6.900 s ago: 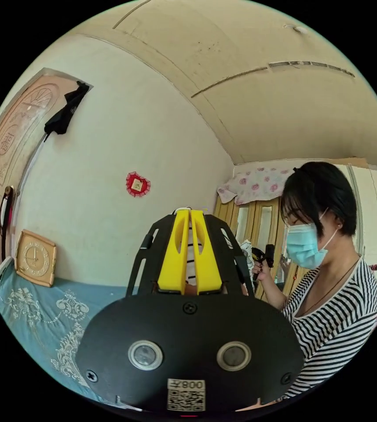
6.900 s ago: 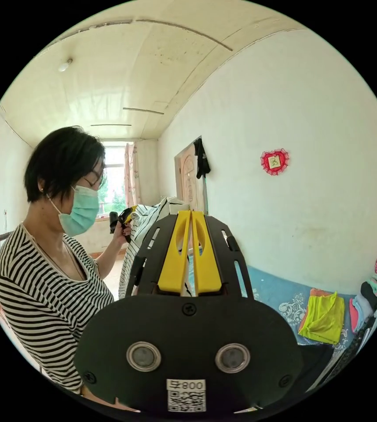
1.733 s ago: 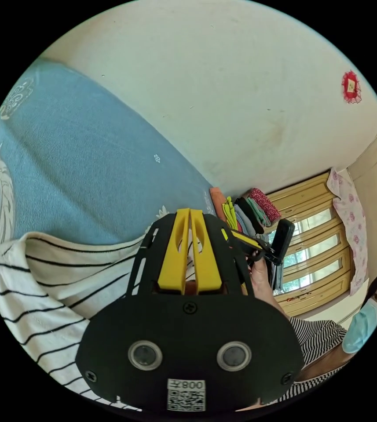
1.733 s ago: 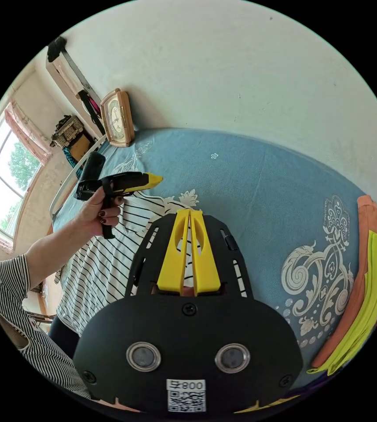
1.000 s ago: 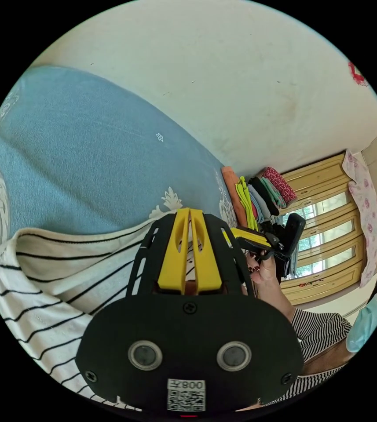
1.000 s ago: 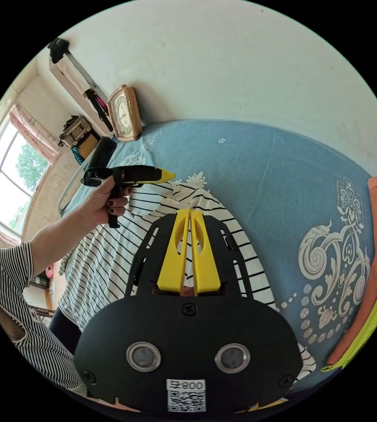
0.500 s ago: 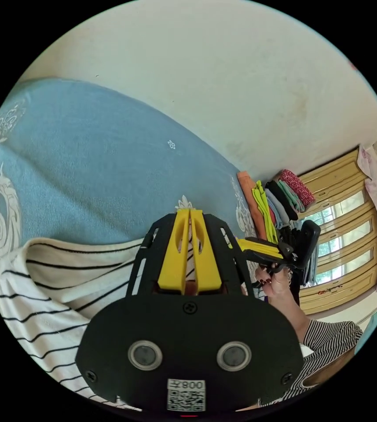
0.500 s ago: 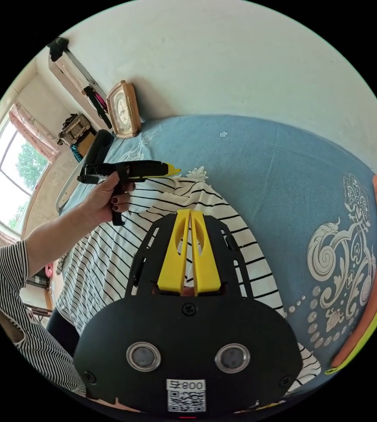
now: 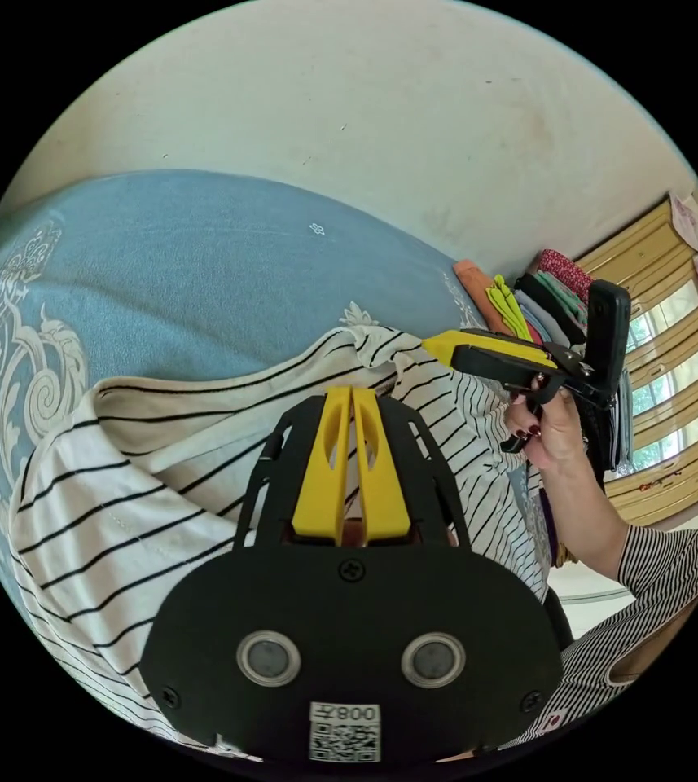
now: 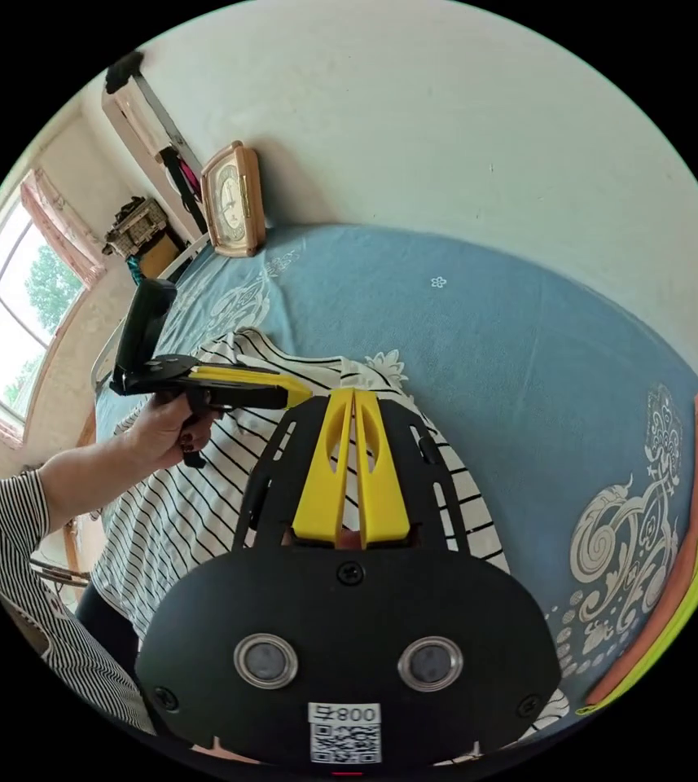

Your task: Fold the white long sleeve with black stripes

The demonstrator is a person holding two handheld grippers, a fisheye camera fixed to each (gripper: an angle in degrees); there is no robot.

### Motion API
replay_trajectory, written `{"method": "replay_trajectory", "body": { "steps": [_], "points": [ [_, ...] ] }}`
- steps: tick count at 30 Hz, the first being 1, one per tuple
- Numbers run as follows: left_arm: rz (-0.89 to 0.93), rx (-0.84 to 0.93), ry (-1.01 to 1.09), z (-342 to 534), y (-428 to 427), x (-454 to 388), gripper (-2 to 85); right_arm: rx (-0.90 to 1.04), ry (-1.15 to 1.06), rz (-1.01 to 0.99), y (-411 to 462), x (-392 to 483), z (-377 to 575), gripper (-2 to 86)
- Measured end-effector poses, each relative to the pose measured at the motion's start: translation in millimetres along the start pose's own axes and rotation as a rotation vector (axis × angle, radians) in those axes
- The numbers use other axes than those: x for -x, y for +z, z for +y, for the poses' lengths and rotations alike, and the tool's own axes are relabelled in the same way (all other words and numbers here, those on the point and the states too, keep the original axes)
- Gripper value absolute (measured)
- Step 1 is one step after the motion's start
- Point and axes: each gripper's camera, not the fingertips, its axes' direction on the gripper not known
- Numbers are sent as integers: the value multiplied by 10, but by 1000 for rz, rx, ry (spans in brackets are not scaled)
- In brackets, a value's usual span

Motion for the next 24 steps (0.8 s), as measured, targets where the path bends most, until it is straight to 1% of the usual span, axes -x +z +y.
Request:
{"method": "replay_trajectory", "body": {
  "steps": [2,4,6,9,11,15,17,19,20,21,24],
  "points": [
    [14,-11,-8,45,9,-71,2,50,-42,-3,152,111,-67,0],
    [9,-38,-13,96,-42,-178,2,105,-35,26,384,110,-206,0],
    [-34,-82,7,190,-204,-360,2,130,-19,43,541,75,-356,0],
    [-81,-157,4,385,-533,-504,2,106,48,33,603,-58,-554,0],
    [-98,-186,-9,532,-732,-533,2,87,105,-22,579,-156,-603,0],
    [-173,-242,-93,879,-1127,-488,2,32,53,-25,371,28,-466,0],
    [-218,-227,-143,947,-1174,-427,2,95,16,2,460,138,-456,0],
    [-286,-167,-193,906,-1089,-344,2,138,7,24,608,148,-522,0],
    [-276,-138,-201,843,-1033,-310,3,120,34,37,605,121,-597,0],
    [-270,-151,-209,780,-1063,-331,3,120,47,42,608,108,-645,0],
    [-348,-142,-186,653,-1117,-583,7,124,79,37,630,81,-809,2]
  ]
}}
